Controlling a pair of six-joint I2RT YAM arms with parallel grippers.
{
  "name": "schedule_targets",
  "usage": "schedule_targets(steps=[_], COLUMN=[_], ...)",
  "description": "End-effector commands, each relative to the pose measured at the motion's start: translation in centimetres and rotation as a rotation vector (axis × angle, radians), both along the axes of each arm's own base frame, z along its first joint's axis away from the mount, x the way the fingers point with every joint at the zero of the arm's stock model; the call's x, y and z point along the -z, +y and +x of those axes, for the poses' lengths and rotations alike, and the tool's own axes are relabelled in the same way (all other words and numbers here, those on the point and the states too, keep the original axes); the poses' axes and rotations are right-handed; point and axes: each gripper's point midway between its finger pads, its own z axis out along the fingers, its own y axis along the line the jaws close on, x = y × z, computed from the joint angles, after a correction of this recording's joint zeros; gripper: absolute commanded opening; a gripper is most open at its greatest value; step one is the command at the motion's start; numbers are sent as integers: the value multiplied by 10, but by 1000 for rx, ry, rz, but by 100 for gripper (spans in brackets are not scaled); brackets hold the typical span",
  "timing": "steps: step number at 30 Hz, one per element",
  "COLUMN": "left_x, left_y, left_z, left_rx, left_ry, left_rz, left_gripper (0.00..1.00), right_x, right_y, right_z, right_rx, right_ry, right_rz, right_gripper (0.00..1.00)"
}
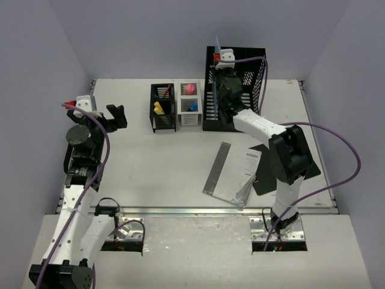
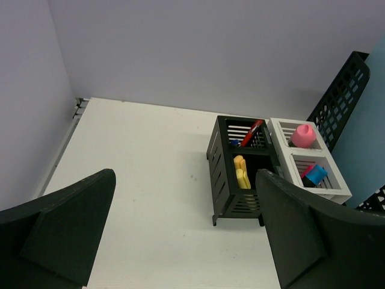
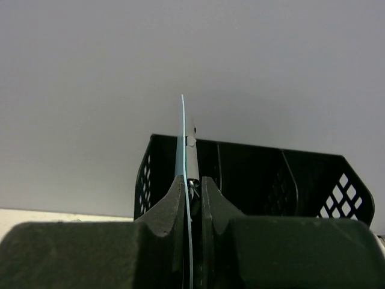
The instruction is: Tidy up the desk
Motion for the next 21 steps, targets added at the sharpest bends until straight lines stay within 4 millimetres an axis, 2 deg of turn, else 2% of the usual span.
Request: schedule_targets(steps=[1, 3, 5, 6, 8, 9, 12, 13, 15, 16, 18, 19, 21], left_x=[-13, -12, -12, -13, -15, -15, -20, -21, -24, -24, -26, -27, -28], left_y=[-3, -3, -3, -4, -4, -5, -8, -9, -10, -12, -12, -13, -19], left_z=[1, 0, 1, 0, -1, -2, -4, -4, -6, -7, -9, -9, -12], left_rx=[10, 12, 15, 15, 20, 23, 37, 44, 50, 59, 62, 64, 96], left_ry=[-50, -49, -47, -49, -53, -55, -69, -70, -79, -79, -84, -87, -93], left_rz=[1, -2, -2, -4, -2, -3, -2, -1, -9, -13, -25, -28, -32], left_gripper=[100, 100, 100, 100, 100, 100, 100, 100, 100, 100, 100, 100, 100], right_x=[-23, -16, -13, -17, -20, -34, -56, -78, -95, -117, -130, -153, -158], right_y=[-15, -16, -15, -14, -10, -8, 4, 4, 9, 5, 5, -4, -7], right_z=[-7, -7, -9, -12, -15, -21, -33, -44, -56, -68, -81, -99, -117], right_rx=[47, 48, 46, 37, 15, -4, -80, -104, -157, -167, -202, -205, -228], right_ry=[-92, -61, -45, -46, -37, -54, -66, -99, -114, -146, -159, -203, -215], right_rz=[79, 85, 88, 91, 83, 94, 65, 65, 23, 16, -40, -49, -122], right_gripper=[10, 15, 27, 39, 45, 46, 47, 49, 51, 51, 51, 51, 51])
